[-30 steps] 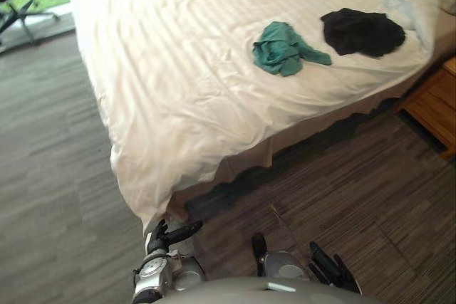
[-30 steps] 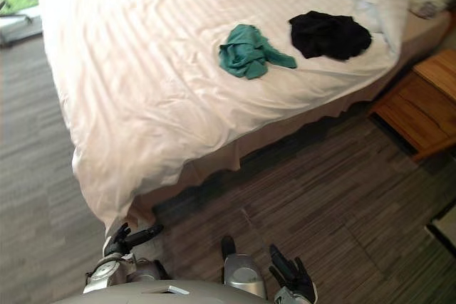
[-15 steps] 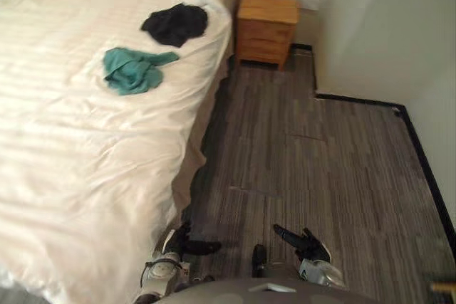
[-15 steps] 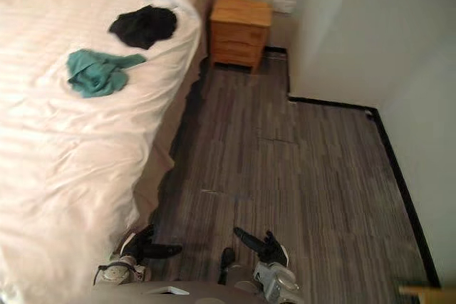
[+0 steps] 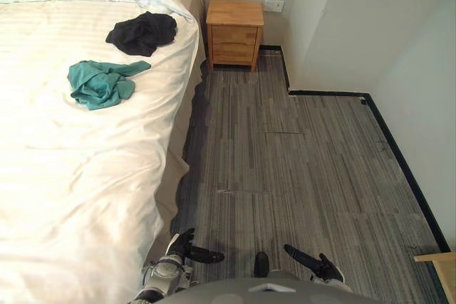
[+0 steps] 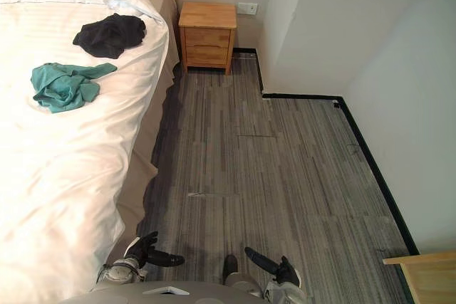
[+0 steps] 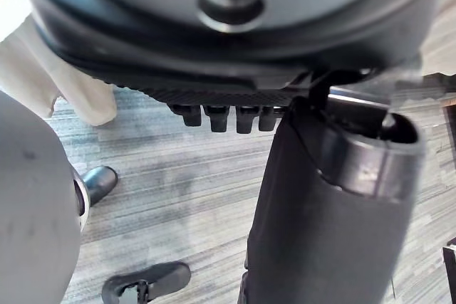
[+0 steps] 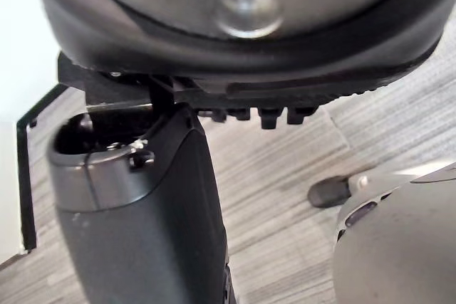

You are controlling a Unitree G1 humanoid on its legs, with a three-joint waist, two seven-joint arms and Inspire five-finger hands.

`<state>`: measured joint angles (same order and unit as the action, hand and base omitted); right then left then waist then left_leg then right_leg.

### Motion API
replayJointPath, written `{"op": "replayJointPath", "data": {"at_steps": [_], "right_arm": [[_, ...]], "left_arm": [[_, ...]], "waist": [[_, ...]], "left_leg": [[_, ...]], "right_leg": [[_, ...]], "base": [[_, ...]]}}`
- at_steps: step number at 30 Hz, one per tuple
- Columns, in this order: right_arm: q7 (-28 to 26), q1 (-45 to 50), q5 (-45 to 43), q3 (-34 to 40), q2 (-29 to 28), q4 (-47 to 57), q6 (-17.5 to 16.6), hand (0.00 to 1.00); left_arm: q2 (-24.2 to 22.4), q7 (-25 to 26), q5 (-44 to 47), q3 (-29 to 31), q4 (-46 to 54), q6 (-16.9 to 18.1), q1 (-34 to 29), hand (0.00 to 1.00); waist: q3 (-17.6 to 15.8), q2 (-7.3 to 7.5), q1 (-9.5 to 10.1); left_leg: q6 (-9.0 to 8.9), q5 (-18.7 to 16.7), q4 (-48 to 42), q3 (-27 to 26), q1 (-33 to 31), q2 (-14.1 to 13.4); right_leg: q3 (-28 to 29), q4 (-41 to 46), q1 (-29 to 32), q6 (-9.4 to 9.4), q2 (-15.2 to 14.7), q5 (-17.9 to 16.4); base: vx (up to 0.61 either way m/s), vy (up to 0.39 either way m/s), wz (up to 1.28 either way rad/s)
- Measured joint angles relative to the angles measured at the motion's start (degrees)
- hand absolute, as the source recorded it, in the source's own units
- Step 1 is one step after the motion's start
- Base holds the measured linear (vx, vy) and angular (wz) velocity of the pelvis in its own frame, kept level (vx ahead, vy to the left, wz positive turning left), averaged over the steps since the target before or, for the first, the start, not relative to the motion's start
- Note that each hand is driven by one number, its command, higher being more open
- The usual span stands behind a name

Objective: Tidy up the quilt and then pick up the clothes from the bed and put them into the laundry hamper

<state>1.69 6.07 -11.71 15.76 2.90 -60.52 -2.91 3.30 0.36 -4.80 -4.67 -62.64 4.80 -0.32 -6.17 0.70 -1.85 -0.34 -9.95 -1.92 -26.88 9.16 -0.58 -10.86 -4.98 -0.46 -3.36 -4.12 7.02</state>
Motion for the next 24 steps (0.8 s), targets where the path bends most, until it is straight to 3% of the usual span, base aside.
{"op": "replayJointPath", "data": {"at_steps": [8, 11, 12, 13, 14, 15, 16, 18, 20, 21, 22, 24], "right_arm": [[2.2, -0.2, -0.5, 1.8, -0.5, 0.5, -0.1, 1.0], [3.4, -0.2, -0.3, 2.8, -0.4, 0.6, -0.1, 1.0], [3.9, -0.2, 0.1, 2.8, -0.4, 0.5, 0.0, 1.0], [4.0, -0.2, 0.2, 2.8, -0.5, 0.4, 0.1, 1.0], [4.1, 0.0, 0.2, 2.8, -0.4, 0.2, 0.1, 1.0], [3.9, 0.4, 0.2, 2.5, 0.4, -0.1, 0.2, 1.0], [3.9, 0.2, 0.3, 1.6, 1.3, -0.1, 0.3, 1.0], [3.8, -0.8, 2.1, 1.5, 3.0, -0.8, 0.3, 1.0], [3.8, -2.2, 2.5, 1.5, 3.3, -1.7, 0.3, 1.0], [3.7, -3.3, 2.8, 0.4, 3.3, -1.8, 0.3, 1.0], [3.6, -3.6, 3.6, -0.1, 3.2, -1.9, 0.3, 1.0], [3.4, -4.0, 4.7, -0.7, 3.1, -1.9, 0.2, 1.0]], "left_arm": [[-0.1, 3.4, 11.2, 3.8, -0.6, 0.1, 0.9, 1.0], [0.0, 4.3, 12.3, 8.2, -1.8, 0.0, 0.4, 1.0], [0.3, 4.4, 12.2, 9.5, -2.0, 0.0, 0.2, 1.0], [0.4, 4.4, 12.2, 10.0, -2.0, 0.0, 0.1, 1.0], [0.6, 4.4, 12.2, 10.1, -1.6, -0.1, 0.5, 1.0], [0.2, 4.5, 12.0, 10.0, 0.0, -0.1, 0.8, 1.0], [0.0, 4.7, 11.3, 9.9, 1.4, 0.3, 0.9, 1.0], [-0.7, 5.7, 8.2, 8.0, 2.2, 0.5, 1.0, 1.0], [-0.7, 6.2, 4.2, 6.2, 2.6, 0.6, 1.8, 1.0], [-0.7, 6.8, 2.3, 4.9, 2.6, 0.6, 2.4, 1.0], [-0.8, 7.0, 2.0, 4.8, 2.6, 0.7, 2.6, 1.0], [-1.1, 7.2, 2.1, 4.3, 2.9, 1.1, 2.5, 1.0]], "waist": [[-3.2, -0.19, -0.63], [-4.0, -1.55, -1.78], [-4.1, -1.23, -1.49], [-4.3, -1.33, -1.64], [-4.6, -0.63, -1.82], [-5.9, -1.75, -1.81], [-7.1, -2.3, -1.42], [-7.9, -3.36, -1.45], [-8.0, -3.08, -1.3], [-8.1, -2.97, -1.36], [-8.1, -2.9, -1.35], [-8.1, -2.94, -1.37]], "left_leg": [[-0.87, -1.3, -1.5, -3.2, 0.3, -1.1], [-3.96, -3.3, -3.6, -7.2, 0.5, -3.5], [-5.86, -4.6, -8.0, -8.3, -0.3, -5.2], [-6.54, -5.0, -12.3, -8.0, -1.8, -6.5], [-6.76, -5.1, -23.3, -6.4, -5.5, -9.5], [-6.52, -3.3, -36.1, -3.9, -9.6, -13.3], [-6.36, -2.3, -43.8, -1.6, -13.1, -15.0], [-6.31, -4.7, -45.6, 1.4, -16.5, -13.7], [-6.67, -5.3, -41.0, 2.3, -19.2, -11.0], [-6.35, -5.2, -34.3, 2.1, -21.0, -9.2], [-6.12, -4.5, -30.5, 1.9, -21.3, -8.6], [-5.2, 0.9, -15.0, 1.9, -21.6, -6.2]], "right_leg": [[1.8, 0.0, 0.7, 0.1, 0.5, -0.1], [3.0, 0.4, 1.2, 1.7, 2.4, -1.5], [2.1, 0.4, 0.9, 1.93, 2.5, -1.8], [2.4, 0.4, 0.4, 2.23, 2.6, -2.2], [2.5, 0.4, -0.5, 2.8, 2.5, -2.9], [3.0, 0.4, -2.2, 3.27, 2.8, -3.6], [3.8, 0.4, -3.7, 3.8, 2.8, -4.3], [5.4, 0.5, -5.3, 3.48, 1.0, -5.5], [6.6, 0.5, -6.3, 2.79, -1.6, -6.6], [7.0, 0.5, -7.0, 1.84, -3.2, -7.7], [7.0, 0.5, -7.4, 1.41, -3.6, -8.2], [6.8, 0.4, -8.1, 0.01, -4.4, -9.8]], "base": [[-0.01, -0.004, -0.18], [0.05, -0.057, -0.57], [0.13, -0.087, -0.55], [0.18, -0.147, -0.34], [0.16, -0.165, -0.08], [0.2, -0.163, -0.13], [0.13, -0.086, -0.2], [0.19, -0.004, -0.35], [0.21, 0.024, -0.35], [0.21, 0.064, -0.18], [0.23, 0.081, -0.11], [0.28, 0.115, -0.01]]}}
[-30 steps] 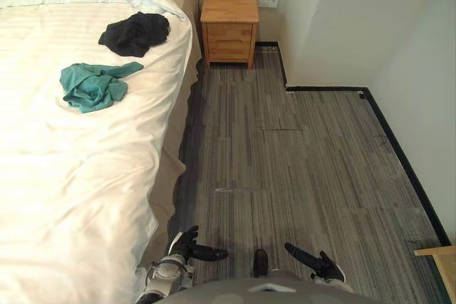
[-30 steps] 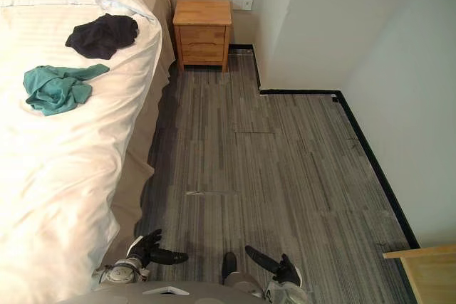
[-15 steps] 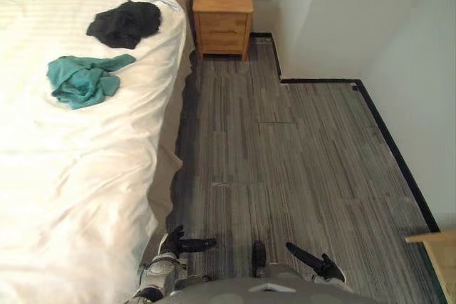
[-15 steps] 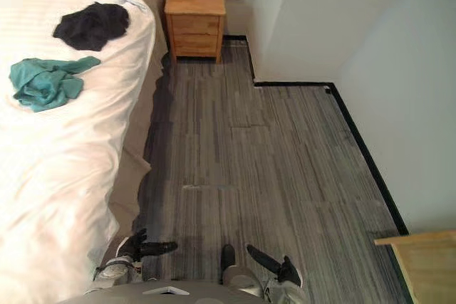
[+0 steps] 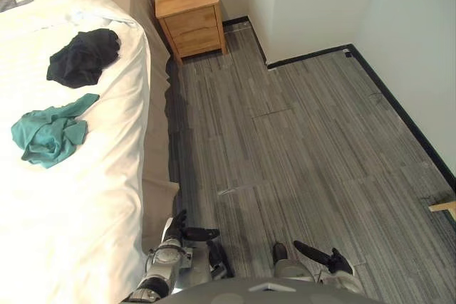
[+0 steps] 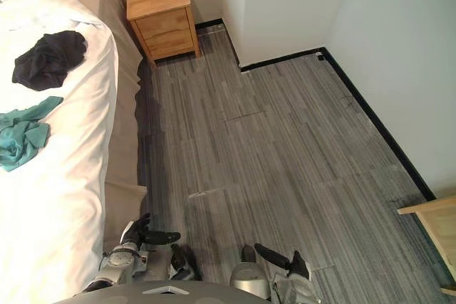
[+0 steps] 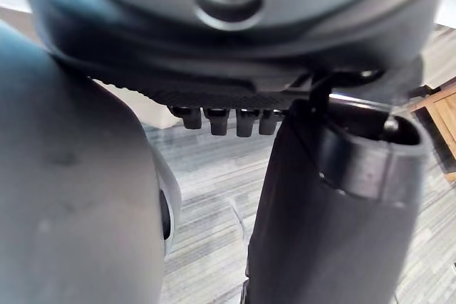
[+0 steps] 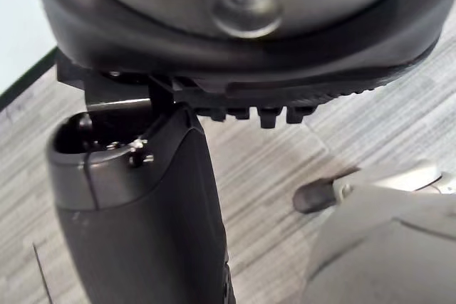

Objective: Tidy up the quilt and then pick up the clothes from the bed and put them into the laundry hamper

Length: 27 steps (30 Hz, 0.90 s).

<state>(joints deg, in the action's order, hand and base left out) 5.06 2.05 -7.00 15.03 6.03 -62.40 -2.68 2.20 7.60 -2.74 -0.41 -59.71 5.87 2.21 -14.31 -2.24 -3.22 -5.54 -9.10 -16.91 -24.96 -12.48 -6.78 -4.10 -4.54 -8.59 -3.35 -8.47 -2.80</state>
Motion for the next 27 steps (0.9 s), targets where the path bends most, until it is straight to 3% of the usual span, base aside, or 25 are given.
{"op": "replayJointPath", "data": {"at_steps": [1, 2, 3, 4, 5, 7, 8, 9, 10, 11, 12, 14, 16, 17, 18, 19, 20, 21, 22, 23, 24, 25, 27], "right_arm": [[-0.1, -0.4, 0.0, -0.1, 0.0, 0.0, 0.0, 1.0], [0.2, -0.6, 0.0, -0.5, -0.3, 0.0, 0.0, 1.0], [0.5, -0.9, 0.0, -0.8, -1.2, 0.1, -0.2, 1.0], [0.3, -1.0, 0.0, -0.9, -1.7, 0.2, -0.4, 1.0], [0.1, -0.9, 0.0, -0.9, -2.0, 0.2, -0.4, 1.0], [-0.1, -0.8, 0.0, -0.1, -2.1, 0.4, -0.5, 1.0], [-0.1, -0.7, -0.1, 0.7, -1.9, 0.4, -0.5, 1.0], [-0.1, -0.3, -0.1, 1.3, -1.8, 1.1, -0.6, 1.0], [-0.1, 0.1, -0.1, 1.4, -2.1, 1.4, -0.6, 1.0], [-0.1, 1.0, -0.2, 1.8, -2.4, 1.5, -0.6, 1.0], [-0.4, 1.4, -0.3, 2.8, -2.7, 2.3, -0.7, 1.0], [-1.0, 0.9, -0.2, 4.3, -2.8, 3.8, -1.3, 1.0], [-1.0, 0.9, -0.3, 4.7, -2.5, 4.2, -1.5, 1.0], [-1.1, 0.8, -0.4, 4.7, -2.3, 4.9, -1.6, 1.0], [-1.1, 0.7, -0.6, 4.5, -2.2, 5.1, -1.6, 1.0], [-1.1, 0.7, -0.6, 4.5, -2.3, 5.1, -1.6, 1.0], [-1.1, 1.0, -0.6, 4.0, -2.5, 4.7, -1.2, 1.0], [-1.1, 1.2, -0.6, 3.6, -2.7, 4.3, -0.8, 1.0], [-0.9, 0.1, -0.5, 4.2, -2.3, 4.0, -0.6, 1.0], [-1.3, -1.2, -0.1, 5.2, -1.4, 3.3, -0.7, 1.0], [-1.1, -1.9, -0.1, 5.7, -1.8, 2.8, -0.5, 1.0], [-1.2, -1.7, -0.1, 5.8, -2.0, 2.2, -0.4, 1.0], [-1.6, -0.1, -0.2, 5.8, -2.2, 2.0, -0.1, 1.0]], "left_arm": [[0.1, 0.0, 0.1, -0.4, 0.3, 0.0, 0.0, 1.0], [0.3, 0.0, 0.2, -0.4, 0.7, 0.0, 0.0, 1.0], [0.5, 0.1, 0.5, -0.4, 1.4, 0.1, 0.2, 1.0], [1.0, 0.2, 1.0, 0.1, 2.2, 0.4, 0.2, 1.0], [1.2, 0.1, 1.6, 0.7, 2.3, 0.4, 0.2, 1.0], [0.7, 0.4, 3.0, 2.3, 1.7, 0.3, 0.1, 1.0], [0.3, 0.5, 3.4, 2.7, 1.5, 0.2, 0.0, 1.0], [0.5, 0.5, 4.2, 2.7, 0.8, 0.0, -0.5, 1.0], [0.8, 0.5, 4.2, 2.7, 0.2, -0.2, -0.5, 1.0], [1.2, 0.5, 4.2, 2.6, -1.1, -1.0, -0.6, 1.0], [1.2, 0.6, 4.2, 2.6, -1.7, -1.2, -0.7, 1.0], [1.2, 0.5, 4.2, 2.4, -1.7, -1.2, 0.2, 1.0], [0.8, 0.5, 4.2, 2.3, -1.6, -1.2, 0.8, 1.0], [0.7, 0.5, 4.4, 1.8, -1.6, -1.2, 1.2, 1.0], [0.5, 0.5, 4.4, 1.7, -1.6, -1.2, 1.5, 1.0], [0.5, 0.5, 4.4, 1.6, -1.5, -1.2, 1.6, 1.0], [0.4, 0.4, 4.4, 1.2, -1.4, -1.2, 1.5, 1.0], [0.1, 0.2, 4.3, 1.2, -1.5, -1.2, 1.4, 1.0], [-0.9, 0.2, 4.3, 1.4, -1.8, -1.2, 1.9, 1.0], [-1.7, -0.3, 4.3, 1.7, -2.3, -0.9, 2.4, 1.0], [-1.9, -0.8, 4.3, 1.9, -2.9, -0.9, 2.5, 1.0], [-2.2, -1.0, 4.2, 2.0, -3.1, -0.9, 2.3, 1.0], [-3.7, -1.8, 4.1, 3.2, -2.8, -0.4, 1.7, 1.0]], "waist": [[-0.1, -0.03, 0.1], [-0.3, 0.39, 0.53], [-0.7, 1.61, 0.58], [-1.4, 3.02, 0.63], [-1.3, 3.37, 0.82], [-1.2, 3.05, 1.43], [-1.2, 2.76, 1.34], [-1.3, 2.98, 0.94], [-1.4, 3.17, 0.47], [-1.5, 3.11, -0.41], [-1.5, 2.91, -1.12], [-2.2, 1.76, -1.79], [-2.8, 0.69, -1.81], [-3.2, -0.02, -1.98], [-3.5, -0.43, -2.17], [-3.4, -0.35, -2.29], [-2.9, 0.69, -2.96], [-2.4, 1.38, -3.54], [-2.9, -1.03, -3.11], [-2.9, -1.93, -2.82], [-3.3, -1.32, -3.04], [-3.3, -1.13, -3.22], [-3.2, -1.07, -3.27]], "left_leg": [[1.11, 4.9, 6.9, 0.1, -0.2, 0.6], [2.46, 9.3, 7.3, 0.2, 0.2, 1.0], [5.16, 10.8, 6.5, 0.1, 0.7, 2.3], [6.43, 8.7, 4.5, 0.2, 0.6, 3.1], [6.55, 7.8, 3.7, 0.2, 0.7, 3.5], [7.51, 5.0, 3.6, -0.4, 4.0, 4.3], [7.6, 3.7, 4.8, -0.8, 6.4, 4.6], [7.44, 1.8, 6.2, -0.5, 10.2, 5.6], [7.27, 0.9, 6.3, -0.1, 12.1, 6.0], [7.06, -0.6, 6.4, 0.8, 15.5, 6.5], [6.96, -1.4, 7.3, 2.1, 18.9, 6.7], [6.35, -1.8, 9.6, 5.6, 23.4, 5.3], [5.22, -2.4, 9.6, 6.6, 24.7, 3.7], [4.09, -3.1, 9.6, 7.5, 25.8, 2.3], [2.65, -4.0, 9.8, 8.4, 27.2, 1.2], [1.8, -4.5, 10.2, 8.7, 28.0, 1.0], [-0.41, -5.8, 10.6, 9.6, 29.5, 1.1], [-2.28, -6.9, 11.4, 10.8, 31.6, 1.0], [-2.46, -7.0, 11.5, 10.8, 31.9, -0.4], [-2.93, -3.6, 11.7, 10.3, 31.4, -1.0], [-2.63, 0.8, 12.7, 10.6, 34.2, -0.8], [-2.67, 3.0, 12.8, 10.9, 35.8, -1.0], [-3.02, 7.8, 0.0, 13.2, 34.0, -3.9]], "right_leg": [[-0.2, 0.0, -0.7, -1.15, 0.0, -1.2], [-0.3, 0.0, -1.4, -2.24, -0.5, -2.0], [-0.7, 0.4, -2.3, -3.18, -1.7, -2.7], [-2.1, 1.7, -2.5, -3.81, -2.5, -2.3], [-2.4, 2.8, -2.4, -3.85, -3.0, -2.2], [-1.4, 12.9, 0.4, -3.84, -4.2, -2.7], [-0.6, 21.7, 3.4, -4.1, -4.6, -2.9], [0.3, 36.8, 8.9, -6.19, -5.9, -1.6], [0.9, 44.2, 11.1, -7.19, -6.5, -1.1], [0.4, 54.6, 14.1, -6.49, -7.1, -1.8], [-2.8, 60.0, 16.7, -4.54, -7.6, -3.2], [-9.5, 57.6, 21.4, 0.76, -5.2, -8.2], [-11.9, 51.6, 23.6, 1.95, -2.5, -9.7], [-12.7, 42.1, 25.8, 2.21, 0.2, -9.4], [-12.3, 29.8, 26.9, 1.71, 2.6, -6.5], [-11.6, 23.2, 27.3, 1.66, 3.3, -3.9], [-9.4, 10.8, 27.7, 1.15, 3.4, 3.5], [-7.7, 8.9, 27.6, 3.06, 3.3, 16.1], [-7.8, 10.0, 28.0, 4.6, 5.3, 14.8], [-6.9, 16.3, 30.8, 6.25, 6.0, 10.9], [-6.6, 23.5, 31.4, 7.14, 5.7, 6.1], [-6.7, 25.6, 30.5, 7.5, 5.8, 3.8], [-7.5, 26.7, 25.1, 6.59, 6.9, -2.2]], "base": [[0.38, 0.172, -0.05], [0.51, 0.234, -0.04], [0.43, 0.183, 0.0], [0.5, 0.205, 0.07], [0.49, 0.202, 0.02], [0.43, 0.212, -0.13], [0.42, 0.233, -0.15], [0.42, 0.22, -0.02], [0.44, 0.172, 0.33], [0.49, 0.122, 0.57], [0.52, 0.101, 0.65], [0.63, -0.015, 0.64], [0.45, -0.095, 0.47], [0.41, -0.166, 0.53], [0.52, -0.224, 0.61], [0.58, -0.29, 0.75], [0.63, -0.355, 0.79], [0.67, -0.385, 0.59], [0.6, -0.351, 0.02], [0.6, -0.41, -0.36], [0.54, -0.388, -0.29], [0.53, -0.413, 0.0], [0.35, -0.268, 0.17]]}}
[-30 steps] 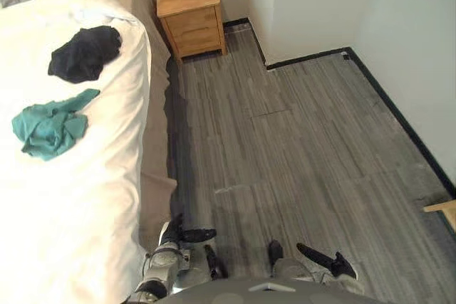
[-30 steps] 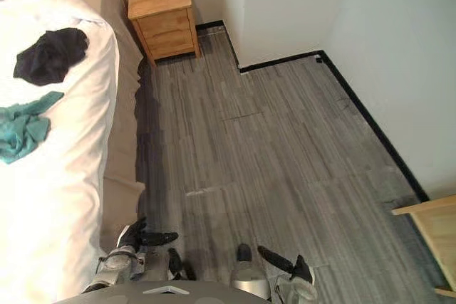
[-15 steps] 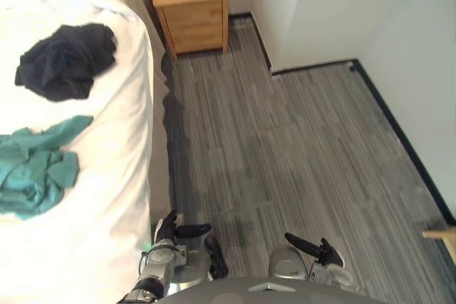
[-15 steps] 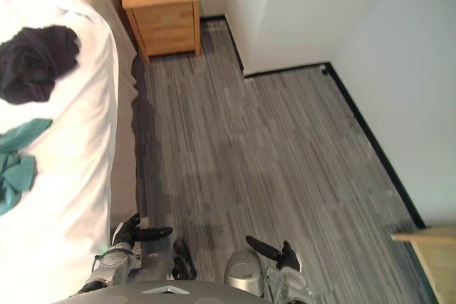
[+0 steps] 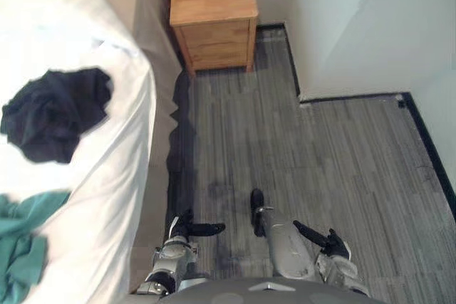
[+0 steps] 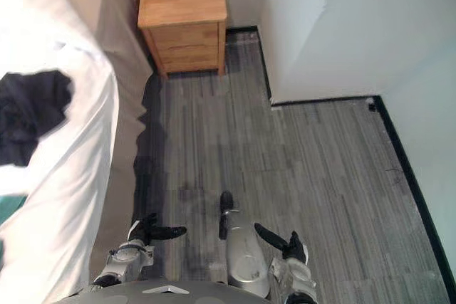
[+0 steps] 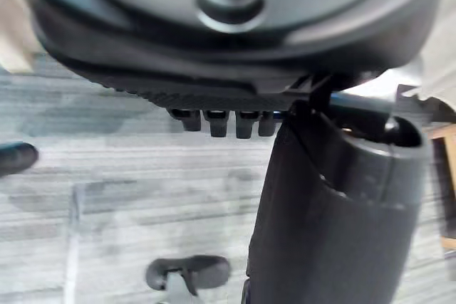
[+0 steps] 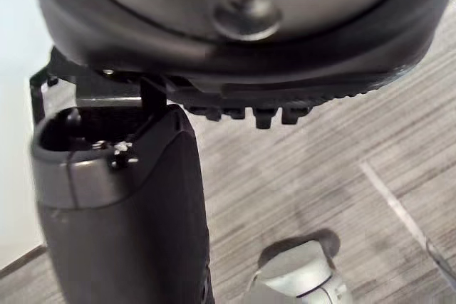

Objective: Tidy up the quilt and then pick up the clothes from the bed and put them into the laundry hamper

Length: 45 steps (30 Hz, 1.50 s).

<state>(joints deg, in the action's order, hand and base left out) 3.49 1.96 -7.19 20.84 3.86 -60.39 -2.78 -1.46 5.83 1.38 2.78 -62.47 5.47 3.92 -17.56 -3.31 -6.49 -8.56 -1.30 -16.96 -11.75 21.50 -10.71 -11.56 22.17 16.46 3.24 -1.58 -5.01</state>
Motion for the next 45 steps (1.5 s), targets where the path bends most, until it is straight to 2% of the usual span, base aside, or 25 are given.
{"op": "replayJointPath", "data": {"at_steps": [2, 3, 6, 8, 10, 11, 12, 13, 14, 16, 17, 19, 20, 22, 24, 27, 31, 33, 35, 36, 37, 38, 41, 42, 45], "right_arm": [[-0.1, 0.2, 0.2, -1.0, 0.5, -0.2, 0.7, 1.0], [-0.2, 0.5, 0.2, -1.5, 0.8, -0.4, 0.8, 1.0], [0.7, 1.5, 0.4, -1.9, 1.0, -1.2, 0.7, 1.0], [1.0, 1.3, 2.6, -1.6, 1.4, -2.6, 1.0, 1.0], [1.0, 1.0, 4.7, -1.5, 1.6, -2.9, 1.3, 1.0], [1.0, 1.1, 4.7, -1.6, 1.6, -2.8, 1.3, 1.0], [0.9, 1.5, 4.7, -1.9, 1.7, -2.2, 1.2, 1.0], [0.9, 1.6, 4.7, -1.9, 1.9, -2.2, 1.2, 1.0], [1.0, 1.8, 4.7, -2.3, 1.9, -2.1, 1.3, 1.0], [1.1, 2.0, 4.7, -3.2, 1.1, -1.5, 1.2, 1.0], [1.1, 1.9, 4.8, -3.3, 0.9, -1.6, 1.2, 1.0], [0.5, 1.7, 5.2, -3.3, 1.0, -1.6, 1.1, 1.0], [0.5, 1.8, 5.2, -3.4, 0.9, -1.7, 1.1, 1.0], [0.6, 2.2, 5.2, -3.5, 0.6, -1.6, 1.0, 1.0], [0.5, 2.4, 4.6, -3.4, 0.3, 0.1, 0.2, 1.0], [0.5, 2.1, 4.6, -3.4, 0.3, 1.6, -0.3, 1.0], [0.5, 2.1, 4.6, -3.4, 0.6, 1.2, -0.3, 1.0], [0.0, 2.1, 4.3, -2.8, 0.6, 0.9, 0.0, 1.0], [-0.1, 2.6, 4.2, -3.1, 0.0, 2.4, 0.4, 1.0], [0.2, 3.6, 4.2, -4.3, -0.6, 2.9, 0.8, 1.0], [0.6, 4.2, 4.1, -4.7, -0.1, 2.8, 1.4, 1.0], [0.9, 4.2, 4.1, -4.9, 0.4, 2.9, 1.5, 1.0], [1.9, 4.7, 5.9, -8.8, 1.5, 4.9, 2.1, 1.0], [2.0, 4.7, 7.0, -10.5, 1.9, 5.0, 2.1, 1.0], [2.1, 3.9, 8.6, -11.3, 2.2, 4.7, 1.8, 1.0]], "left_arm": [[-0.5, 0.0, 0.0, 0.7, 0.1, 0.5, -0.6, 1.0], [-0.4, -0.1, 0.1, 2.0, 0.8, 0.2, -1.7, 1.0], [-0.2, 0.4, 1.1, 4.2, 3.3, 0.8, -2.0, 1.0], [-0.2, 0.5, 2.1, 4.8, 4.2, 1.3, -2.0, 1.0], [-0.4, 0.3, 3.2, 4.8, 4.7, 2.2, -2.0, 1.0], [-0.5, 0.3, 3.2, 4.8, 4.6, 2.2, -2.0, 1.0], [-0.5, 0.3, 3.5, 4.8, 4.5, 2.0, -2.1, 1.0], [-0.5, 0.3, 3.5, 4.8, 4.4, 1.9, -2.1, 1.0], [-0.3, 0.3, 3.6, 4.9, 4.2, 1.7, -2.1, 1.0], [0.3, 0.2, 3.6, 5.4, 4.0, 1.9, -2.1, 1.0], [0.2, 0.1, 3.6, 6.2, 4.1, 1.8, -2.1, 1.0], [0.0, 0.0, 3.6, 7.4, 3.1, 1.8, -2.1, 1.0], [0.1, -0.1, 3.6, 7.4, 2.0, 1.7, -2.1, 1.0], [1.1, -0.1, 3.5, 7.0, 1.3, 1.2, -2.2, 1.0], [1.9, -0.7, 3.5, 6.0, 0.3, -0.5, -2.2, 1.0], [2.0, -1.8, 3.5, 4.6, 0.1, -1.9, -2.0, 1.0], [2.1, -1.3, 4.8, 4.3, 1.3, -1.7, -2.5, 1.0], [2.0, -0.4, 4.8, 5.3, 2.0, -0.7, -2.7, 1.0], [1.9, 0.0, 4.7, 9.7, 4.5, -0.2, -4.7, 1.0], [2.3, 0.2, 4.8, 11.7, 5.4, -0.2, -6.1, 1.0], [2.3, 0.5, 4.7, 13.5, 5.4, -0.4, -6.9, 1.0], [1.6, 0.6, 4.7, 14.3, 5.1, -0.8, -7.1, 1.0], [-0.2, -0.1, 4.7, 15.7, 6.4, -0.2, -8.5, 1.0], [-0.9, -0.1, 4.7, 16.9, 7.5, 0.2, -9.0, 1.0], [-1.5, 0.2, 4.8, 18.6, 7.9, 0.8, -8.8, 1.0]], "waist": [[0.1, -0.44, 0.21], [0.1, -0.67, 0.27], [-0.4, -0.13, 2.14], [-0.5, -0.29, 3.15], [-0.5, -0.11, 3.86], [-0.4, 0.02, 3.93], [-0.1, -0.34, 3.93], [0.1, -0.64, 3.95], [0.3, -0.48, 4.05], [1.3, 1.16, 4.63], [1.6, 1.34, 4.86], [1.9, 1.37, 4.82], [2.3, 1.72, 4.77], [2.9, 2.69, 4.7], [2.9, 2.86, 3.83], [2.9, 2.6, 3.08], [3.1, 2.48, 4.01], [3.5, 2.95, 4.88], [4.0, 2.8, 5.47], [5.0, 4.43, 6.36], [4.7, 4.34, 6.75], [4.9, 3.34, 6.77], [6.2, 2.53, 7.05], [7.0, 2.85, 6.79], [6.8, 2.71, 6.86]], "left_leg": [[-0.46, 5.1, -14.1, 2.7, -5.7, -2.6], [-0.92, 4.1, -29.6, 4.1, -12.8, -5.6], [-0.45, -3.3, -42.8, 2.3, -21.6, -6.8], [0.1, -7.7, -38.4, -0.1, -25.5, -5.7], [1.91, -10.0, -20.9, -4.8, -27.2, -2.3], [2.42, -9.4, -14.7, -6.9, -27.0, -0.8], [4.29, -4.7, -1.3, -14.6, -27.0, 1.3], [5.09, -2.3, 2.2, -18.8, -27.0, 1.7], [11.98, 1.0, 5.4, -26.5, -26.5, 2.1], [15.43, -0.5, 6.6, -34.2, -26.1, 4.7], [16.05, -1.0, 6.8, -33.5, -25.9, 5.6], [15.58, -1.9, 10.4, -30.2, -22.4, 8.5], [15.12, -2.4, 12.3, -27.4, -19.8, 9.9], [15.08, -3.7, 12.8, -22.8, -17.0, 11.2], [14.8, -4.8, 13.0, -14.9, -12.9, 11.7], [14.51, -5.0, 13.4, -7.7, -10.3, 10.7], [9.05, -6.6, 13.0, 1.9, -9.5, 7.2], [6.04, -8.8, 10.7, 6.4, -11.7, 5.1], [1.25, -12.3, 6.7, 9.7, -14.0, -0.1], [-0.17, -13.1, 6.2, 9.9, -14.0, -2.2], [-1.1, -12.9, 5.7, 10.2, -13.0, -6.3], [-1.4, -12.3, 4.7, 9.6, -13.4, -8.0], [2.46, 0.5, 8.4, 2.4, -14.3, -10.4], [6.3, 5.8, 12.0, -2.1, -14.9, -10.7], [2.96, -1.1, -2.4, -20.6, -18.1, -11.2]], "right_leg": [[-0.3, -2.7, -4.1, 0.5, 1.6, -0.9], [-0.2, -7.0, -9.1, 0.98, 3.8, -1.2], [0.8, -12.9, -17.6, 1.35, 5.5, -1.4], [1.2, -16.0, -21.9, 1.08, 5.4, -1.3], [0.7, -19.0, -26.2, 0.38, 3.6, -1.4], [0.5, -19.5, -26.9, 0.01, 3.0, -1.8], [-0.7, -20.5, -27.9, -0.97, 2.1, -2.7], [-1.4, -20.8, -28.3, -1.33, 2.0, -3.0], [-3.1, -21.3, -29.5, -2.26, 1.5, -3.9], [-5.3, -21.0, -30.8, -4.23, -0.9, -5.1], [-5.8, -20.0, -30.8, -5.03, -1.6, -5.7], [-6.8, -7.2, -28.4, -8.64, -4.1, -8.1], [-6.5, 7.3, -24.2, -10.86, -6.5, -7.7], [-2.8, 24.3, -18.2, -17.81, -8.8, -4.2], [-3.4, 36.6, -13.7, -15.22, -11.8, -5.6], [-3.3, 30.7, -10.8, -10.52, -13.8, -8.4], [11.4, 2.9, -9.5, -10.55, -13.2, -7.8], [20.4, -4.0, -7.9, -9.83, -13.2, -6.4], [27.2, -5.8, -7.6, -9.77, -11.9, -6.5], [28.4, -6.6, -8.6, -8.76, -11.4, -7.8], [24.9, -2.0, -8.4, -14.81, -9.5, -4.9], [23.0, 0.9, -8.4, -13.52, -8.2, -6.9], [13.9, 7.6, -10.5, -11.53, -7.5, -10.0], [8.9, 5.3, -12.6, -10.42, -8.3, -10.6], [1.7, -0.5, -19.5, -8.36, -8.4, -9.8]], "base": [[0.31, -0.204, 0.0], [0.32, -0.145, -0.05], [0.29, -0.103, -0.11], [0.26, -0.034, -0.15], [0.24, 0.03, -0.06], [0.28, 0.072, 0.15], [0.25, 0.075, 0.27], [0.36, 0.12, 0.55], [0.43, 0.142, 0.52], [0.5, 0.172, 0.68], [0.52, 0.223, 0.91], [0.48, 0.23, 0.87], [0.36, 0.169, 0.84], [0.47, 0.108, 1.19], [0.53, -0.024, 1.82], [0.44, -0.205, 1.81], [0.27, -0.369, 1.27], [0.19, -0.588, 1.08], [0.21, -0.76, 1.12], [0.23, -0.756, 1.03], [0.2, -0.611, 1.01], [0.25, -0.683, 1.27], [0.23, -0.637, 1.58], [0.13, -0.454, 1.84], [0.09, -0.33, 1.52]]}}
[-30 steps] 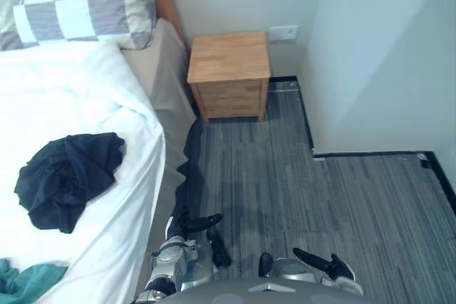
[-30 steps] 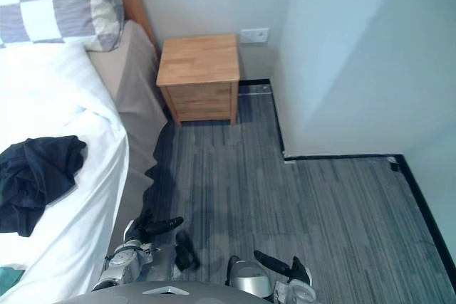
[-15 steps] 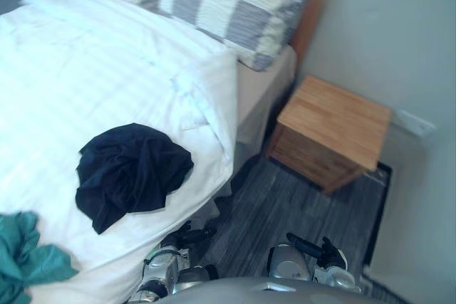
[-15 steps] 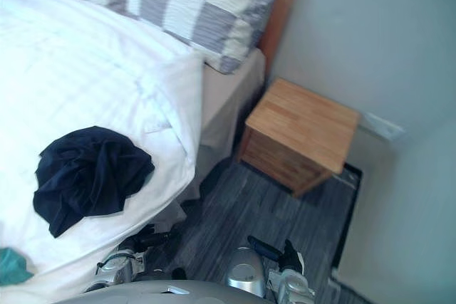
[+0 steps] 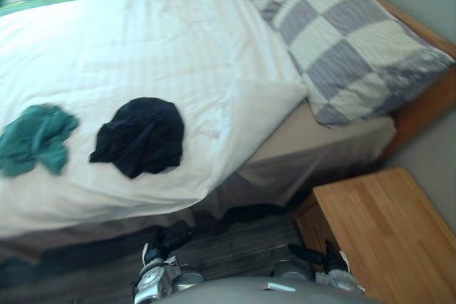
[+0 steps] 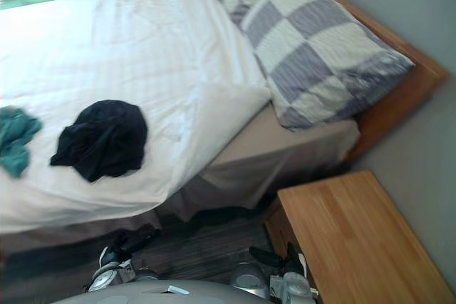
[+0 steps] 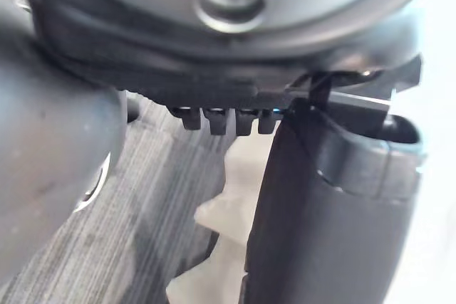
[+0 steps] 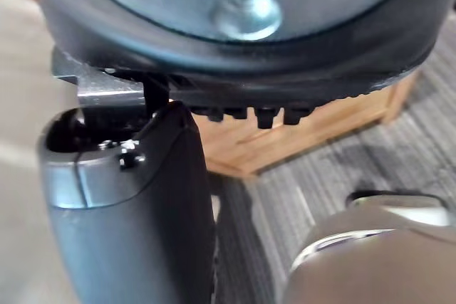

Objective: Tidy up the quilt and then pick up the clothes from the bed and put them into the laundry hamper

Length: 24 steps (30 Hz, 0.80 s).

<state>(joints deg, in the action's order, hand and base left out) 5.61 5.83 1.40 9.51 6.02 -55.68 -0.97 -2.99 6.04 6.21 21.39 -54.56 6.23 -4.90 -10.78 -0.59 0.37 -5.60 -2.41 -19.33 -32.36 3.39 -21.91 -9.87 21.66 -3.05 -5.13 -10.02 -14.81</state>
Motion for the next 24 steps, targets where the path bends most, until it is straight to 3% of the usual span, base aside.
{"op": "replayJointPath", "data": {"at_steps": [1, 3, 5, 7, 9, 13, 16, 17, 20, 24], "right_arm": [[-0.1, -0.5, 0.1, -0.2, 0.0, -1.1, -0.3, 1.0], [-0.2, -0.5, -0.1, 0.0, -0.1, -1.7, -1.0, 1.0], [-0.2, -0.6, -0.5, 1.3, -0.8, -2.4, -0.9, 1.0], [-0.1, 0.1, -3.4, 4.1, -2.0, -2.6, -0.9, 1.0], [-0.1, 1.0, -5.8, 7.3, -2.7, -3.2, -0.6, 1.0], [0.1, 4.6, -11.3, 14.4, -4.6, -2.7, 0.3, 1.0], [1.3, 7.7, -13.4, 20.0, -4.2, 4.4, 1.7, 1.0], [2.2, 8.6, -13.1, 22.2, -3.6, 10.5, 3.3, 1.0], [4.2, 10.6, -8.4, 25.3, -2.5, 29.7, 3.7, 1.0], [6.2, 6.4, -0.9, 26.4, 6.4, 46.4, 2.6, 1.0]], "left_arm": [[0.9, -0.1, -0.1, -1.7, -1.0, 0.0, -0.2, 1.0], [2.0, -0.2, 0.2, -3.9, -3.3, -0.3, 0.4, 1.0], [2.7, -0.3, 0.3, -4.5, -3.9, -0.3, 0.4, 1.0], [3.7, -0.9, 0.2, -6.2, -5.1, -0.3, 0.4, 1.0], [4.0, -1.5, 0.1, -6.8, -5.7, -0.6, 0.4, 1.0], [4.4, -2.3, 0.1, -6.4, -5.5, -1.3, 0.4, 1.0], [4.1, -3.6, 0.0, -4.6, -4.2, -1.7, -0.3, 1.0], [3.8, -4.0, -0.1, -4.7, -2.8, -1.8, -1.5, 1.0], [3.0, -5.2, 0.0, -4.9, 1.5, -1.8, -4.8, 1.0], [3.6, -6.6, 0.0, -7.0, 4.1, -1.5, -6.6, 1.0]], "waist": [[0.0, -0.01, 0.55], [0.0, -0.05, 0.69], [0.1, 0.46, 0.89], [0.1, 1.28, -0.8], [-0.1, 1.34, -1.91], [-0.8, 1.72, -2.12], [-0.8, 1.38, -2.65], [-0.7, 1.28, -3.5], [-0.2, 0.39, -4.43], [0.3, 1.12, -4.61]], "left_leg": [[-1.39, -3.5, -2.5, -1.6, 0.0, 2.0], [-0.44, -5.8, -0.8, -5.9, 1.2, 3.9], [-0.42, -3.1, 5.7, -5.8, 3.5, 7.5], [0.52, 2.4, 16.7, -5.2, 7.3, 12.8], [0.82, 6.0, 23.9, -4.4, 9.8, 14.9], [0.78, 6.4, 24.6, -4.3, 12.0, 15.4], [0.76, 6.4, 24.7, -4.9, 12.0, 15.1], [0.72, 6.3, 24.7, -5.1, 11.6, 14.6], [0.47, 6.0, 24.7, -6.8, 11.0, 13.8], [0.36, 5.9, 24.7, -7.1, 10.9, 13.2]], "right_leg": [[-1.0, -1.4, -1.6, 0.2, -0.2, 0.1], [-3.8, -2.6, -3.3, -0.07, -0.5, 0.3], [-3.8, -5.1, -4.8, -0.68, -1.0, 1.2], [-4.0, -8.5, -6.5, -0.65, -2.1, 2.6], [-4.6, -10.1, -7.9, -1.01, -2.1, 3.4], [-4.4, -11.0, -10.3, -1.03, -1.8, 3.7], [-3.9, -11.1, -10.3, -0.96, -1.7, 3.8], [-3.8, -11.5, -10.2, -1.03, -1.6, 4.4], [-3.0, -13.5, -9.9, -0.92, -1.1, 6.3], [-2.7, -14.0, -9.9, -0.81, -0.5, 7.0]], "base": [[0.05, -0.206, 0.96], [-0.01, -0.03, 0.71], [-0.05, 0.026, 0.35], [-0.05, 0.086, 0.24], [-0.06, 0.073, 0.31], [-0.02, 0.013, 0.01], [-0.04, -0.011, -0.09], [-0.03, 0.013, -0.07], [-0.05, 0.034, -0.17], [-0.06, -0.007, -0.02]]}}
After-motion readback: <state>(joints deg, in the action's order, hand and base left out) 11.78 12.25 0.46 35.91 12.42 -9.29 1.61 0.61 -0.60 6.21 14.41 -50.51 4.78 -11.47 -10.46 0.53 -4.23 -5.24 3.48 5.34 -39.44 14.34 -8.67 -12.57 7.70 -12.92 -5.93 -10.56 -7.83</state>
